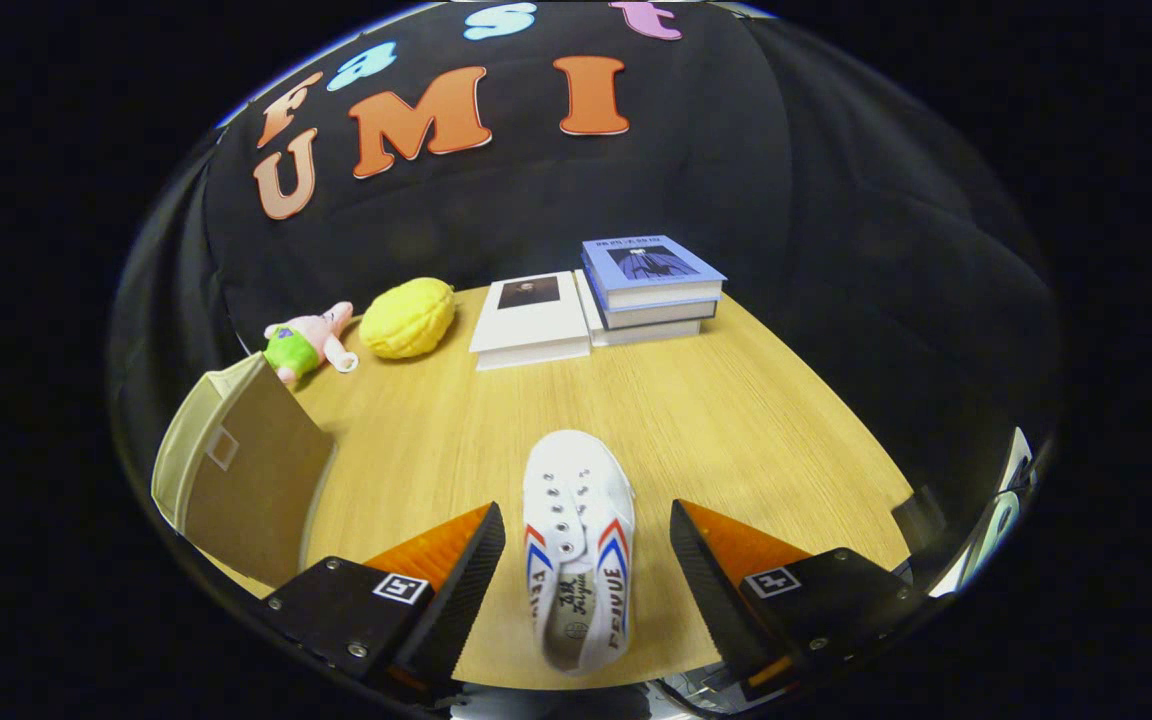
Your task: Open the storage box then place both shoes into the box .Put the left shoe in first, then the right shoe, with the right side of both shoes facing outward in a uniform manner.
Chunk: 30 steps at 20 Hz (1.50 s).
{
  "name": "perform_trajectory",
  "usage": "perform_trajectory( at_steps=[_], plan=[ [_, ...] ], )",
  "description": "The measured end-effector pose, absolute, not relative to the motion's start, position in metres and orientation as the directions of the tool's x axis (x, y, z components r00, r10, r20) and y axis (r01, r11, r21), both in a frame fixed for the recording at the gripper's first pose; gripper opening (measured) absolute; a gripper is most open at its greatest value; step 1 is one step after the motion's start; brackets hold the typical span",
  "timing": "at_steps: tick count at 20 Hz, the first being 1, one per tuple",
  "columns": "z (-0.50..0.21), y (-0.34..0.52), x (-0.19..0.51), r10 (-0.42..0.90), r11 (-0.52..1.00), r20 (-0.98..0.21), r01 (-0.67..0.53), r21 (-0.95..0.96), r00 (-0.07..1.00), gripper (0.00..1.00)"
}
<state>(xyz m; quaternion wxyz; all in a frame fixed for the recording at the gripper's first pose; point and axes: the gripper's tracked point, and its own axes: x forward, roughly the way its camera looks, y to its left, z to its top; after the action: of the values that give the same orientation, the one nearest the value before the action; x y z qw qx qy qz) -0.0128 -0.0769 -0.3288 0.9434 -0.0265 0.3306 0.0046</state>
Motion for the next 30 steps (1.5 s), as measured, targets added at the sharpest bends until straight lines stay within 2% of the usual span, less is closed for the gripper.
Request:
perform_trajectory(
  at_steps=[2,4,5,8,9,13,14,15,17,24,30],
  plan=[
    [-0.348,-0.087,-0.021,-0.027,0.999,-0.660,-0.008,-0.049,0.751,0.98],
    [-0.362,-0.092,-0.025,-0.034,0.999,-0.685,0.004,-0.045,0.728,0.88],
    [-0.369,-0.092,-0.027,-0.030,0.999,-0.696,0.006,-0.037,0.718,0.80],
    [-0.388,-0.095,-0.030,-0.039,0.999,-0.728,0.016,-0.038,0.684,0.66],
    [-0.392,-0.093,-0.030,-0.036,0.999,-0.737,0.017,-0.032,0.675,0.55],
    [-0.397,-0.090,-0.030,-0.016,1.000,-0.760,0.017,-0.006,0.650,0.29],
    [-0.395,-0.092,-0.028,-0.035,0.999,-0.758,0.037,-0.014,0.651,0.25],
    [-0.393,-0.093,-0.027,-0.051,0.997,-0.755,0.074,-0.003,0.653,0.11],
    [-0.391,-0.093,-0.026,-0.067,0.994,-0.752,0.108,0.006,0.655,0.01],
    [-0.354,-0.058,-0.026,-0.079,0.992,-0.736,0.128,0.011,0.672,0.00],
    [-0.295,0.029,-0.020,-0.009,0.997,-0.690,0.056,0.046,0.724,0.00]
  ],
)
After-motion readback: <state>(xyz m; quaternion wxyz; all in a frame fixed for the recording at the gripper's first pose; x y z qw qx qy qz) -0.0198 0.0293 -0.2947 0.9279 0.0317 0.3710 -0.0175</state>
